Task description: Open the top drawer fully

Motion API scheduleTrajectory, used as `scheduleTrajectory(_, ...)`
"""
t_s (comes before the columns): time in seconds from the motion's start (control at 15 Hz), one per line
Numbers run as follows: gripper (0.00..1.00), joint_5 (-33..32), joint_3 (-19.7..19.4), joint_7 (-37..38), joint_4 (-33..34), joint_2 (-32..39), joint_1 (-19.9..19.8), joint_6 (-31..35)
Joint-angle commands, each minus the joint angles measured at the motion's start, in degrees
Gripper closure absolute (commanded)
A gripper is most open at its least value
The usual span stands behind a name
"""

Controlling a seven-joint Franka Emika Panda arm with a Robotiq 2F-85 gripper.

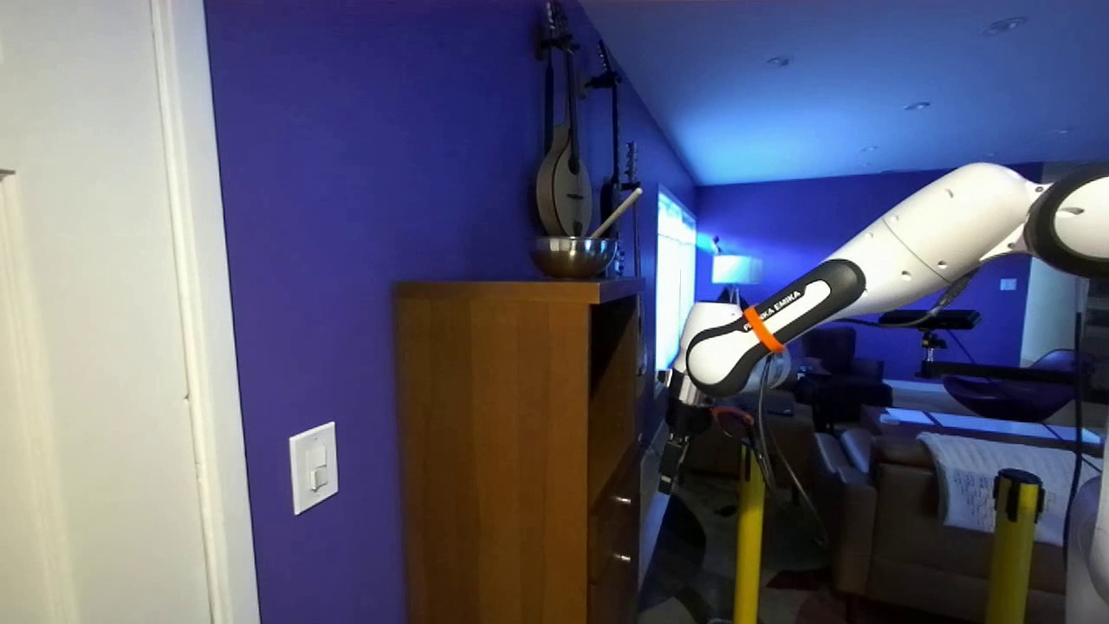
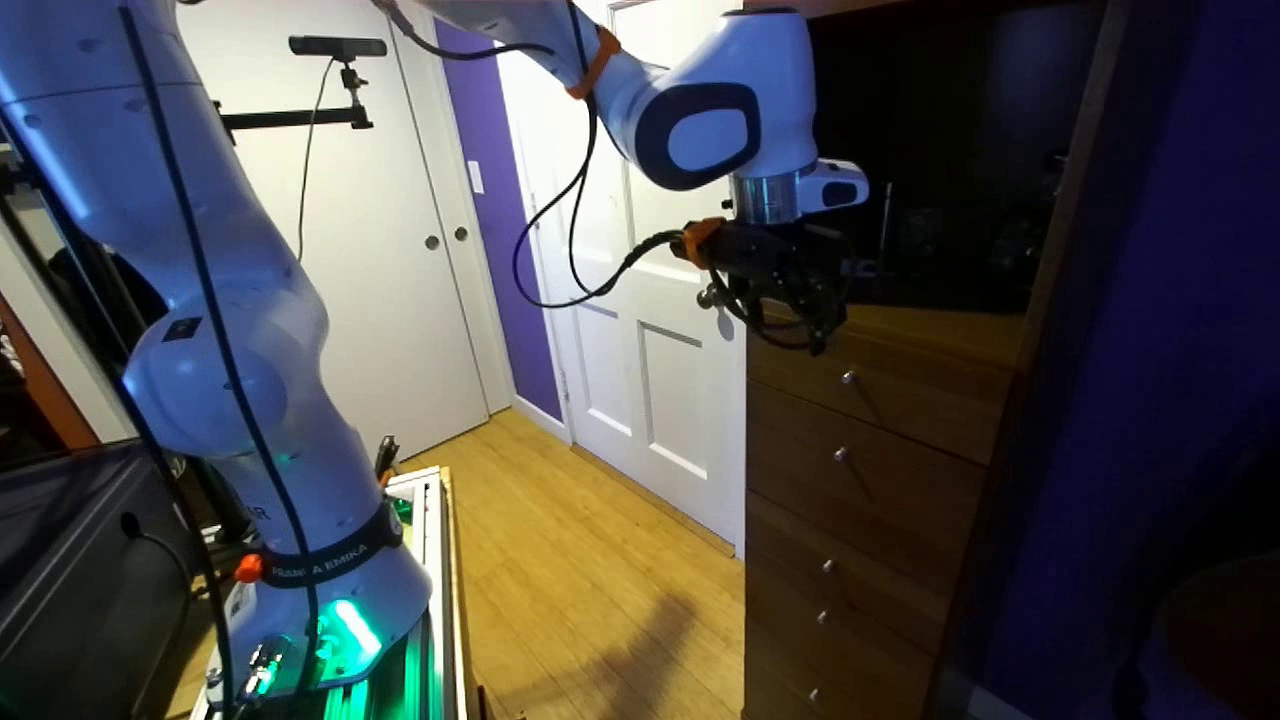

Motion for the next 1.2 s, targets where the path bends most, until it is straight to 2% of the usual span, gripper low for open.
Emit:
scheduleTrajectory(0.0,0.00,0.0,1.0,-0.5,0.3,1.1,-1.0,1.1)
scheduleTrajectory(0.33,0.00,0.0,1.1,-1.0,1.4,2.5,-1.2,1.8)
scheduleTrajectory(0.47,0.00,3.5,1.6,-4.2,2.2,4.3,-0.8,2.8)
scheduleTrajectory(0.67,0.00,4.6,2.7,-5.8,2.9,6.0,-0.7,3.8)
scheduleTrajectory(1.13,0.00,2.1,4.1,-6.6,7.3,11.4,-2.2,7.0)
